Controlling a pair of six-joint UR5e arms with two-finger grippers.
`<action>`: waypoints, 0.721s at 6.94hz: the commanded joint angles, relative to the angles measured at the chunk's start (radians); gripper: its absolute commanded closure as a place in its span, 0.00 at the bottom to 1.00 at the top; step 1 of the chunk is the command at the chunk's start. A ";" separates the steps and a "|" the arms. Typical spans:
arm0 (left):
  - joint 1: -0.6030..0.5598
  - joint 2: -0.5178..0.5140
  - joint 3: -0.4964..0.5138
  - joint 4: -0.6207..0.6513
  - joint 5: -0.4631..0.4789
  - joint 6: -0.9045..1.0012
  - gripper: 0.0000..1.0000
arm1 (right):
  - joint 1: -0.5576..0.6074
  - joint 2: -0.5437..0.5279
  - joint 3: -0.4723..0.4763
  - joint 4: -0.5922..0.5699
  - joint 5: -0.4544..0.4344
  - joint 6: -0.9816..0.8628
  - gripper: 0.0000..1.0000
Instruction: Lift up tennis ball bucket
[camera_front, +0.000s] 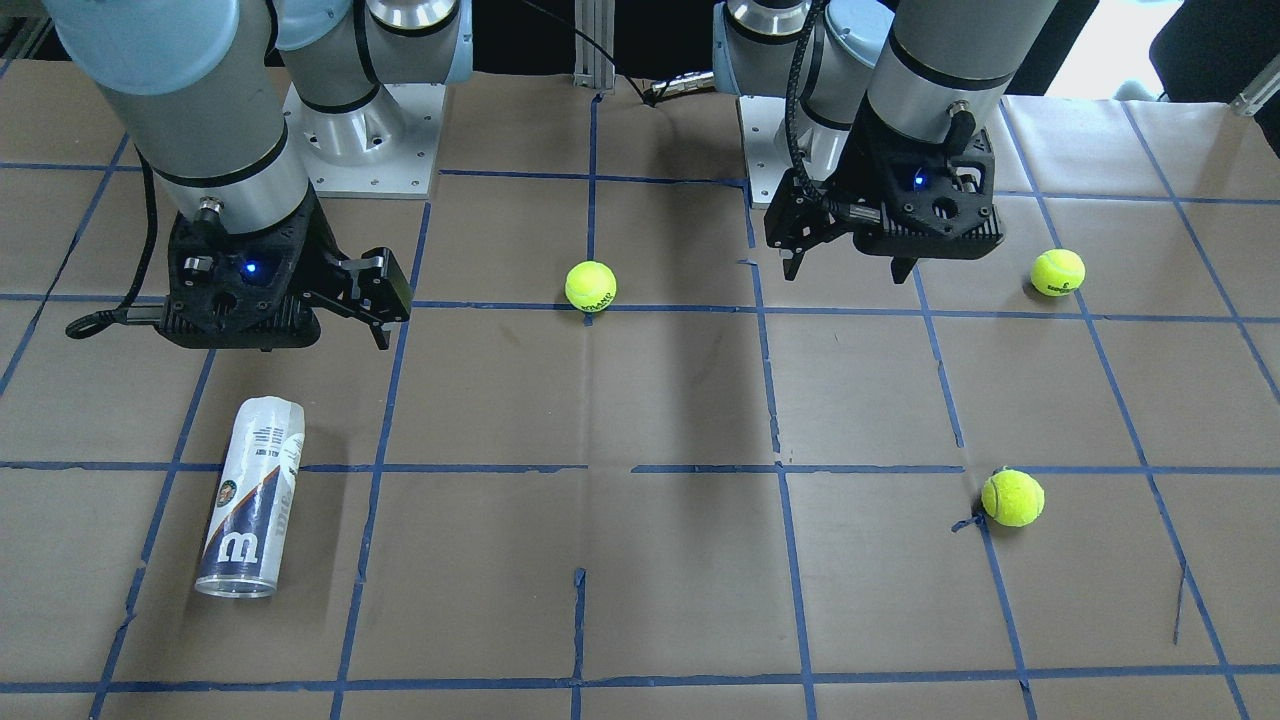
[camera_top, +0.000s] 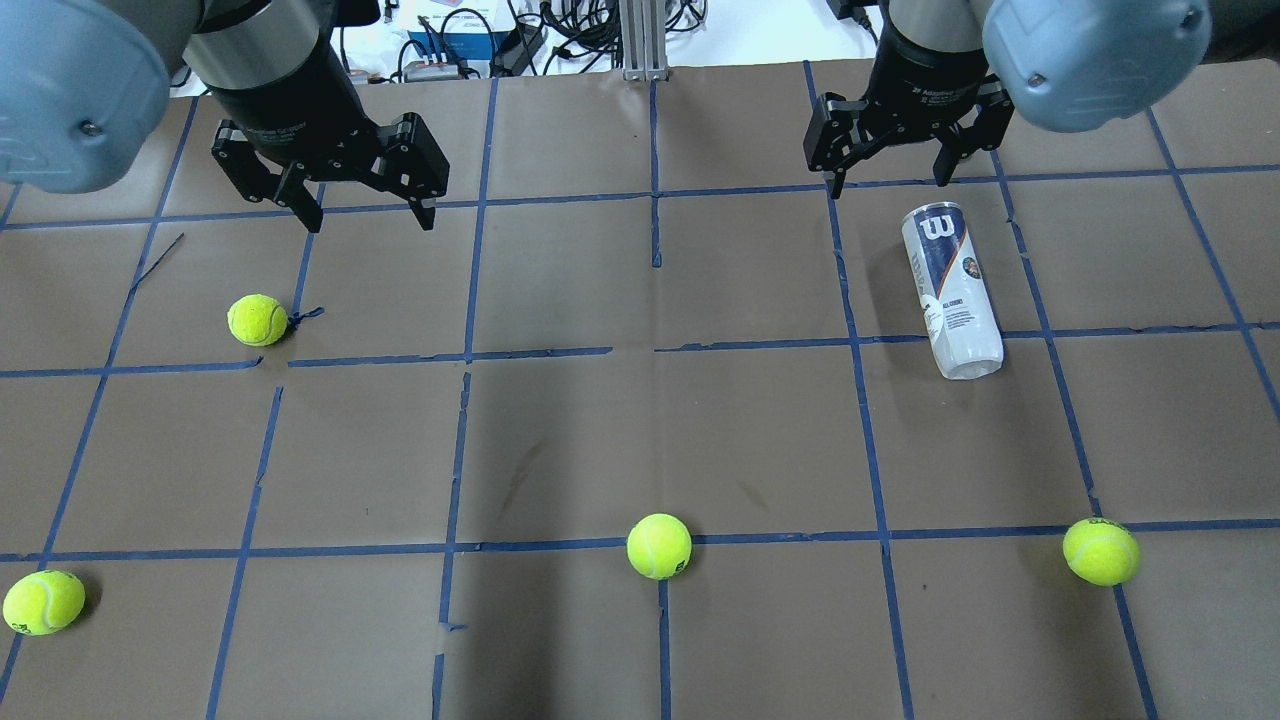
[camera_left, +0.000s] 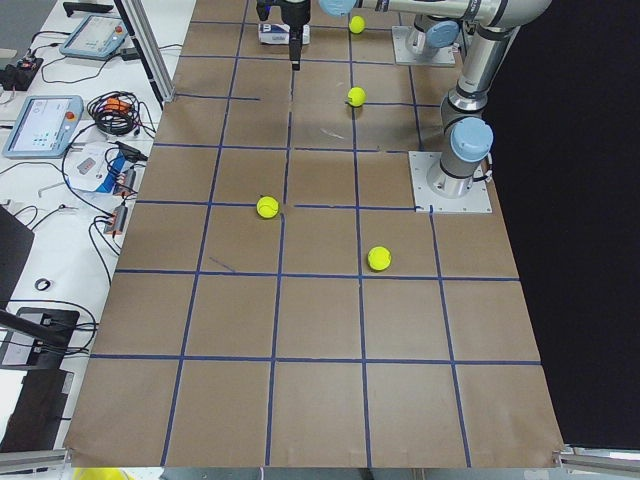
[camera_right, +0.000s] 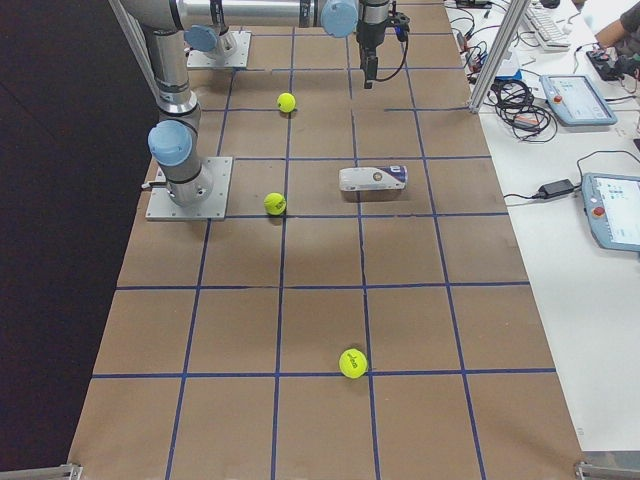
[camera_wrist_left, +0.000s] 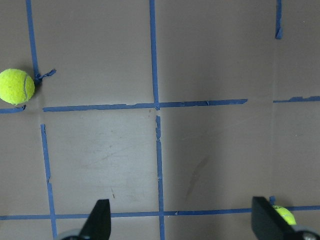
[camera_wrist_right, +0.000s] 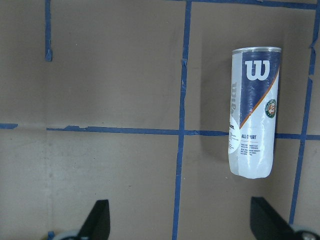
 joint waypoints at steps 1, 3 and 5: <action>0.001 0.002 0.000 0.005 0.003 0.000 0.00 | 0.000 0.002 -0.001 -0.003 -0.002 0.004 0.00; 0.001 0.006 -0.001 0.009 0.003 0.002 0.00 | -0.009 0.002 -0.002 -0.003 -0.002 -0.007 0.00; 0.001 0.008 -0.004 0.010 0.004 0.002 0.00 | -0.009 0.004 -0.005 -0.003 -0.002 -0.001 0.00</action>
